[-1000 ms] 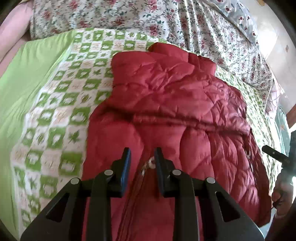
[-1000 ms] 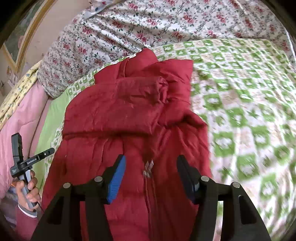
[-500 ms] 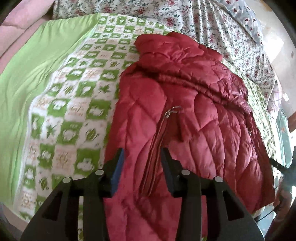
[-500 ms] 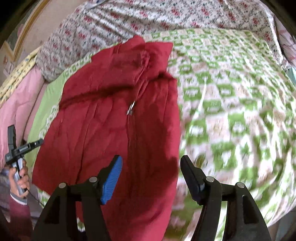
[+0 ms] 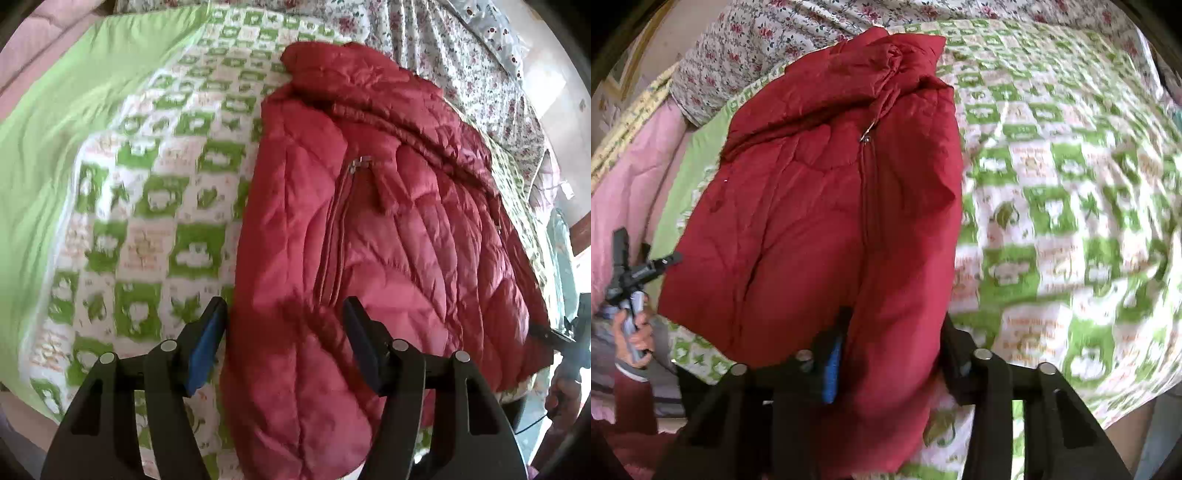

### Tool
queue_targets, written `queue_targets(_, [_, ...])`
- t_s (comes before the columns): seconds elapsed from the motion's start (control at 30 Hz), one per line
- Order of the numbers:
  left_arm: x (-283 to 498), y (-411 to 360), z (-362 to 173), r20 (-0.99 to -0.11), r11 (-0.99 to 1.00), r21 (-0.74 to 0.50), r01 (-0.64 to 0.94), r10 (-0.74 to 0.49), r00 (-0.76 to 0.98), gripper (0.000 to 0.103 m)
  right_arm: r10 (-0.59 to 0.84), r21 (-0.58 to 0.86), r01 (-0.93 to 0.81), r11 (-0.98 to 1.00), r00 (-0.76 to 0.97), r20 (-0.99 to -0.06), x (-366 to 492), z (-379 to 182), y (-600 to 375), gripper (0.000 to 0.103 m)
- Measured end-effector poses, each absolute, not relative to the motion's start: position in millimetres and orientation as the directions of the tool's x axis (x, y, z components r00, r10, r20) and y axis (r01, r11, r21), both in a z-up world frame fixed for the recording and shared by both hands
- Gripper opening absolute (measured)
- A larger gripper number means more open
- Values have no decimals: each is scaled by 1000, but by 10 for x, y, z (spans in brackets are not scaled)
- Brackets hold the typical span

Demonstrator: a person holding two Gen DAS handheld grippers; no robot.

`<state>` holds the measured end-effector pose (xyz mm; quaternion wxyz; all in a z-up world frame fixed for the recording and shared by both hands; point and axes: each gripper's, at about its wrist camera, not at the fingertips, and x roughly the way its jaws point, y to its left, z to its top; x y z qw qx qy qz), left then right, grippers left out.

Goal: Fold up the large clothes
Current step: 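Grasp the jacket hem with the right tool and lift it toward the collar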

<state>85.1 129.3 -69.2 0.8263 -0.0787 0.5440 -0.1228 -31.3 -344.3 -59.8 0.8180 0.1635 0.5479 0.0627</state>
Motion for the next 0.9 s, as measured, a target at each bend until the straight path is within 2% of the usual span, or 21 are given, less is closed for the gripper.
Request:
queue_targets(0.07, [795, 1324, -748, -880, 950, -286, 122, -311, 358, 64, 306, 364, 80, 928, 394, -867, -358, -599, -3483, 35])
queue_targets(0.17, [733, 1359, -806, -878, 943, -307, 126, -332, 344, 64, 341, 406, 82, 910, 405, -848, -407, -605, -3524, 34])
queue_targets(0.3, [702, 1375, -847, -871, 930, -341, 134, -367, 327, 64, 358, 428, 88, 899, 412, -838, -392, -623, -3503, 38])
queue_targets(0.37, [689, 1348, -855, -868, 925, -350, 151, -380, 318, 64, 363, 434, 88, 897, 414, -835, -393, -633, -3485, 44])
queue_targets(0.63, [601, 1233, -910, -862, 906, -359, 224, -414, 293, 64, 399, 479, 99, 872, 420, -815, -417, -713, -3510, 46])
queue_targets(0.67, [591, 1219, -914, -860, 903, -360, 232, -418, 294, 59, 404, 483, 99, 870, 418, -814, -406, -725, -3527, 46])
queue_targets(0.7, [583, 1195, -917, -857, 900, -362, 244, -424, 293, 48, 407, 487, 100, 868, 420, -811, -410, -732, -3531, 46])
queue_targets(0.73, [568, 1185, -907, -851, 894, -368, 254, -434, 295, 43, 411, 491, 95, 866, 423, -807, -418, -734, -3534, 46])
queue_targets(0.77, [559, 1188, -891, -846, 891, -370, 264, -440, 301, 33, 416, 497, 95, 863, 426, -803, -430, -734, -3541, 42])
queue_targets(0.8, [545, 1188, -872, -840, 887, -373, 274, -448, 307, 29, 417, 500, 97, 861, 429, -801, -441, -734, -3549, 41])
queue_targets(0.87, [527, 1182, -838, -832, 881, -376, 289, -458, 314, 25, 427, 510, 86, 856, 439, -790, -466, -710, -3558, 26])
queue_targets(0.9, [516, 1183, -821, -828, 878, -378, 293, -462, 318, 22, 432, 516, 83, 853, 444, -785, -476, -698, -3561, 24])
